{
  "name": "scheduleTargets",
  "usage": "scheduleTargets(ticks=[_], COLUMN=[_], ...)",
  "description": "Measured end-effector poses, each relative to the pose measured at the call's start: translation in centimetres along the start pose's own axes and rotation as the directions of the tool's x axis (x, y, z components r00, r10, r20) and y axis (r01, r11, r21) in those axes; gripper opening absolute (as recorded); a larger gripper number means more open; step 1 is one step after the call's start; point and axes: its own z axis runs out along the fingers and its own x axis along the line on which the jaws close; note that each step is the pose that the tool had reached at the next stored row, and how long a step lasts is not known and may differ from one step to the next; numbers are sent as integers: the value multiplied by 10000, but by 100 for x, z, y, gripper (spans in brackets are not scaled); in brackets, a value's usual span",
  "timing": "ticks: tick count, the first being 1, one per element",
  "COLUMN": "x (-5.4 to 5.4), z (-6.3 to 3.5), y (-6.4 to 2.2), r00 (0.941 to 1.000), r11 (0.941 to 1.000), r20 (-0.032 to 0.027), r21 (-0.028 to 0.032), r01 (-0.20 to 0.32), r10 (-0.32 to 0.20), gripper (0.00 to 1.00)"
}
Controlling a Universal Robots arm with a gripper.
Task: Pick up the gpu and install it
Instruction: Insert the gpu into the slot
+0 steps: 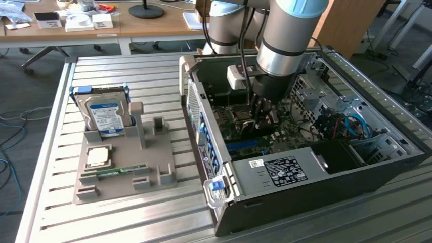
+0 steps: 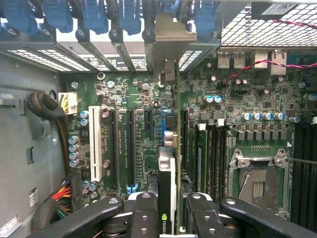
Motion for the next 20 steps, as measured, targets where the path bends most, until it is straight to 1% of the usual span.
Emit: scheduleTargets(ticks=[3, 8, 20], x=[9, 10, 25], z=[-1, 0, -1], y=[0, 0, 4], r00=[10000, 10000, 10000], r11=[10000, 10000, 10000], r20=[-1, 14, 14], r21=[-1, -1, -1], r01=[0, 1, 2], r10=[0, -1, -2], gripper=[27, 27, 27])
